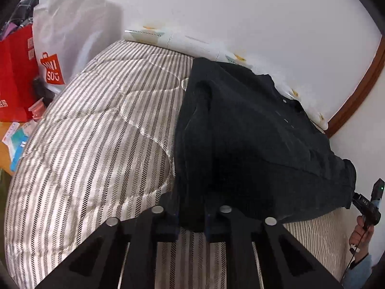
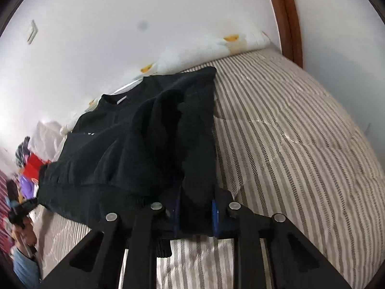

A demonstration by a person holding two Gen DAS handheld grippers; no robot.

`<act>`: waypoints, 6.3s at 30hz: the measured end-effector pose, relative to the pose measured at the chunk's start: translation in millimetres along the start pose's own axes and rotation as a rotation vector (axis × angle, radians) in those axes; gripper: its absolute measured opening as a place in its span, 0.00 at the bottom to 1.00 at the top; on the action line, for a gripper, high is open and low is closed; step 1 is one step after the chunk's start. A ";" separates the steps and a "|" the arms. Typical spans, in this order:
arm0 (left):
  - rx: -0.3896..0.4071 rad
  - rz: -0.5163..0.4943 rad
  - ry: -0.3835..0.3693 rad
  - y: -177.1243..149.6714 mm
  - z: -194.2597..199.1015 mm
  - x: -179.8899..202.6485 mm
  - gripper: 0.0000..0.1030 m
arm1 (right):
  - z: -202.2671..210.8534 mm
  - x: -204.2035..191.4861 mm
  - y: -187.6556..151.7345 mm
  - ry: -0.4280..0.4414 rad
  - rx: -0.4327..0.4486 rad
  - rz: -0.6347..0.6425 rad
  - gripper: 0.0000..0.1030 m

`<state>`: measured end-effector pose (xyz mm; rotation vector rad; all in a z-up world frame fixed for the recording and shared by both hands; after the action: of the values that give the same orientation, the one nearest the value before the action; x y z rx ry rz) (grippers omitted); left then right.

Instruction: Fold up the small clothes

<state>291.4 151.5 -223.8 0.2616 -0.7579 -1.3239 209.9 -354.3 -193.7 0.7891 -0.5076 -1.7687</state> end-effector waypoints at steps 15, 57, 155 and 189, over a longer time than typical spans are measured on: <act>-0.029 -0.064 -0.035 -87.7 85.7 0.7 0.11 | 87.5 3.6 -71.3 0.029 0.037 0.012 0.18; -0.021 -0.219 -0.127 -94.0 81.6 82.1 0.31 | 71.7 -84.0 -100.9 -0.039 0.002 0.171 0.16; 0.043 -0.221 0.146 47.9 -39.5 57.8 0.17 | -39.4 -18.8 46.8 -0.320 -0.014 0.228 0.40; -0.018 -0.050 0.067 -112.9 114.7 -34.4 0.50 | 28.2 -208.0 -93.8 -0.210 -0.048 0.410 0.49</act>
<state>129.9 182.3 -216.4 0.3107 -0.6866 -1.3623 168.6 -128.4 -183.0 0.4278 -0.7090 -1.4792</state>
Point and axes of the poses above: each gripper's, at about its wrist camera, not at the fingertips, and z roughly against the way its jaws point, x to its right, y to its top, the point moved 6 cm from there along -z, roughly the way its jaws point, and after that the axes turned 2 degrees about -y, right-handed, at the moved point
